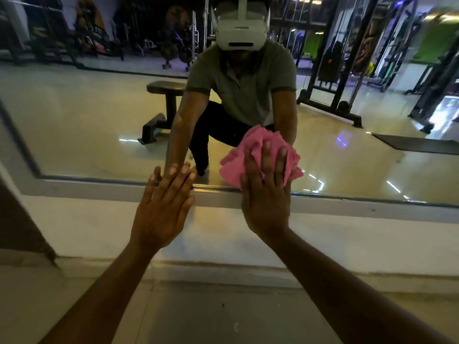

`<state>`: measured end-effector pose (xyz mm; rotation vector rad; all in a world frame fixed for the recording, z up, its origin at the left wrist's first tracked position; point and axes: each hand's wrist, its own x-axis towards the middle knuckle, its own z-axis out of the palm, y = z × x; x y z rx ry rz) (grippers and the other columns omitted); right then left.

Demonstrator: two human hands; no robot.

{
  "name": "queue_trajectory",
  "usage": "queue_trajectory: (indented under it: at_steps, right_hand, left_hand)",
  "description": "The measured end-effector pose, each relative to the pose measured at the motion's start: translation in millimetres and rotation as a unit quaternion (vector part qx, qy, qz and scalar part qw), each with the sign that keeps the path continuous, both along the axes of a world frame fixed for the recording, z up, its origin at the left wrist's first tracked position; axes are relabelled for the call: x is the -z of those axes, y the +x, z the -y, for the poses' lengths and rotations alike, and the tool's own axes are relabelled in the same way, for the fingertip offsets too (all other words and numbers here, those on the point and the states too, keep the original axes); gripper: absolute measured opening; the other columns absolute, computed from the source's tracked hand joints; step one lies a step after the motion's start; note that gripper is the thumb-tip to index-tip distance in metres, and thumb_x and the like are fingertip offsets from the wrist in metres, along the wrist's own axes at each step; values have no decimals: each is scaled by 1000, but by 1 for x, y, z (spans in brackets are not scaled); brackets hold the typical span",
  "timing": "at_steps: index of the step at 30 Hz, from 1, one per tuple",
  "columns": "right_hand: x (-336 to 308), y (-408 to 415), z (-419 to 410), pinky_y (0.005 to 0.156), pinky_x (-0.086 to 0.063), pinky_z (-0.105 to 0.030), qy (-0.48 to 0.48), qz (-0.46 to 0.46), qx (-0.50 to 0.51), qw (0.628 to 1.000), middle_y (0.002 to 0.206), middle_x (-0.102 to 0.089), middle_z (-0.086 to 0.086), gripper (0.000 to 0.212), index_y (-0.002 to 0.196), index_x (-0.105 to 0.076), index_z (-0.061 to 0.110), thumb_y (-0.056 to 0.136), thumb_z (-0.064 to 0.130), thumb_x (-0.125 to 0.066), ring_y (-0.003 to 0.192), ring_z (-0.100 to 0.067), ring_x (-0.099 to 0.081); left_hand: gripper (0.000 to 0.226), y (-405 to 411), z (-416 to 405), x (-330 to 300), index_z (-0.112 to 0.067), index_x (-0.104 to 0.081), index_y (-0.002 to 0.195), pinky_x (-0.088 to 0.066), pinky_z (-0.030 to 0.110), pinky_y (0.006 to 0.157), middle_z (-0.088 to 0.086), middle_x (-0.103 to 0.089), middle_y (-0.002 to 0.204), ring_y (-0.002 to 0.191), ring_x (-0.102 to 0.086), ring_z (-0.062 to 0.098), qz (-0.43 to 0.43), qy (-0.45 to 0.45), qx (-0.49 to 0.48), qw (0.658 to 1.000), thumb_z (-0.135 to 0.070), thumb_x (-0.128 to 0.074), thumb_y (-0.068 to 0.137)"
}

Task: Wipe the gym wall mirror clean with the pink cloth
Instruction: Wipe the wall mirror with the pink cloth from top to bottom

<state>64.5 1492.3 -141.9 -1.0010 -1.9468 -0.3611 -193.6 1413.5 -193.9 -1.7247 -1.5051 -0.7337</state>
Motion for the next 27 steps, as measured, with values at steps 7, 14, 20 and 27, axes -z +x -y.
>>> queue_trajectory:
  at_steps: [7,14,20,27]
  right_hand:
    - [-11,1,-1,127,-16,-80,78,127,-22,989,184,-4,-11,79,175,-19,27,111,34,-63,169,-43,0]
    - [-35,-76,8,129,-8,-77,90,130,-29,987,183,-9,-13,71,174,-28,29,111,39,-60,169,-44,3]
    - [-49,-78,10,126,-16,-81,35,4,35,999,183,-4,-14,68,175,-24,24,115,40,-51,168,-46,3]
    - [17,-33,25,129,-19,-77,70,205,-34,976,184,-14,-5,76,172,-33,28,106,23,-70,170,-40,-6]
  left_hand:
    - [64,-16,-12,-43,-11,-29,171,-7,56,135,13,-15,180,167,-15,36,23,46,-3,999,-40,-40,114]
    - [67,-35,-13,-43,-7,-20,172,-11,59,135,15,-12,181,167,-13,36,87,45,-7,995,-38,-34,115]
    - [65,-67,-1,-28,-5,-28,170,-18,64,132,15,-17,180,166,-20,36,32,33,17,999,-35,-39,114]
    - [69,-96,13,-4,-6,-29,170,-20,66,131,14,-18,180,166,-21,35,37,18,31,999,-31,-52,110]
